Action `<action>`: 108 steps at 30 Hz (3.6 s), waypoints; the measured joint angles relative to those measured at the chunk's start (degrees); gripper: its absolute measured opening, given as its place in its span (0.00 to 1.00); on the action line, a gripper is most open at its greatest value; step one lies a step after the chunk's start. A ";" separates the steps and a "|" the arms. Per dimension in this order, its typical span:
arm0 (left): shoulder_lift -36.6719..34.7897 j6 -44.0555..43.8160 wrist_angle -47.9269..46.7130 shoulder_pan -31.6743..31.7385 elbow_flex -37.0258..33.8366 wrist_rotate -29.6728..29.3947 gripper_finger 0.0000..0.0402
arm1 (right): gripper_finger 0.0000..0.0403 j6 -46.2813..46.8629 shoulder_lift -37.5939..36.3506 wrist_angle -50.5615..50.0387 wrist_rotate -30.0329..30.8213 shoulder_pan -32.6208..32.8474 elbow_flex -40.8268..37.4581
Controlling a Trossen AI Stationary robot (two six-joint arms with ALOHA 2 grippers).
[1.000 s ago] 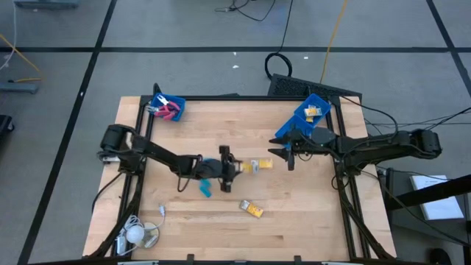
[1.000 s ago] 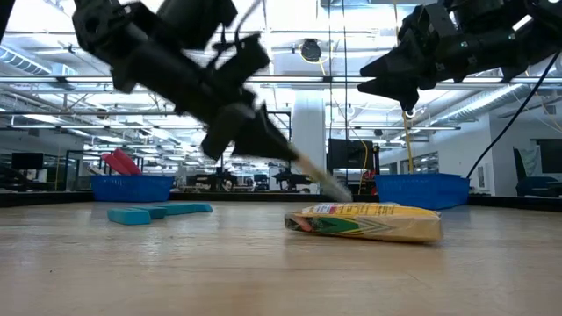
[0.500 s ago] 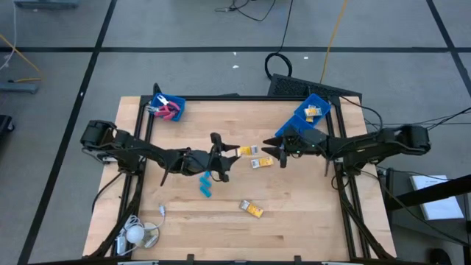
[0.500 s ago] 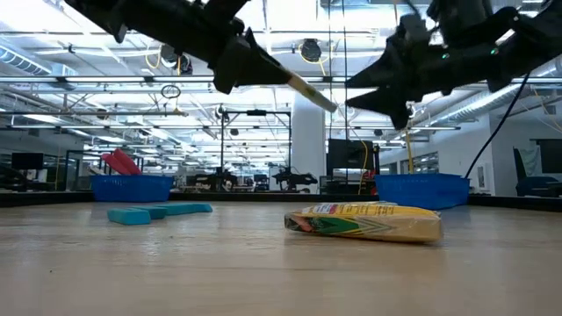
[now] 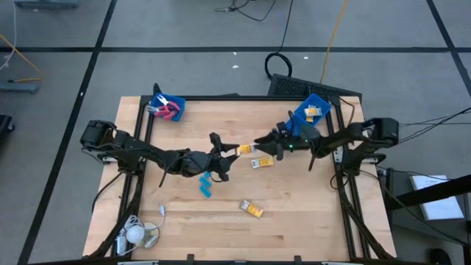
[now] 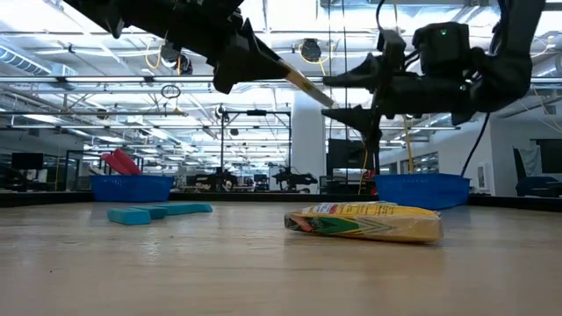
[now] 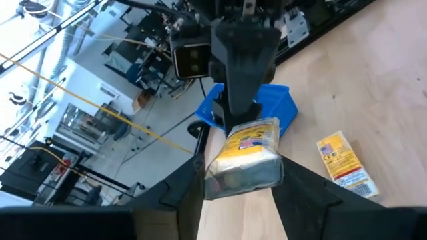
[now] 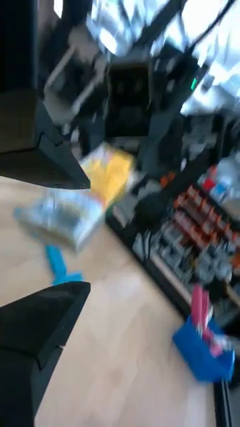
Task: Pick & Place School Supplies
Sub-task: Put the yellow crayon box into the top right blue basket
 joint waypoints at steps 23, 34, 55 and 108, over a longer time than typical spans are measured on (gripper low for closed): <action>0.00 0.30 1.30 0.02 0.02 -0.90 0.39 | 0.31 2.23 4.49 8.53 -9.42 1.66 2.15; 0.00 -6.86 1.08 0.02 0.02 -0.88 0.41 | 0.11 2.28 4.47 9.50 -9.44 1.66 2.16; -0.02 -35.16 -6.60 0.05 0.02 2.62 0.60 | 0.09 -1.33 4.46 8.32 -8.91 -1.08 2.15; 0.04 -51.38 -16.30 7.54 0.00 9.87 0.60 | 0.09 -34.65 -23.31 -107.46 52.58 -28.65 17.40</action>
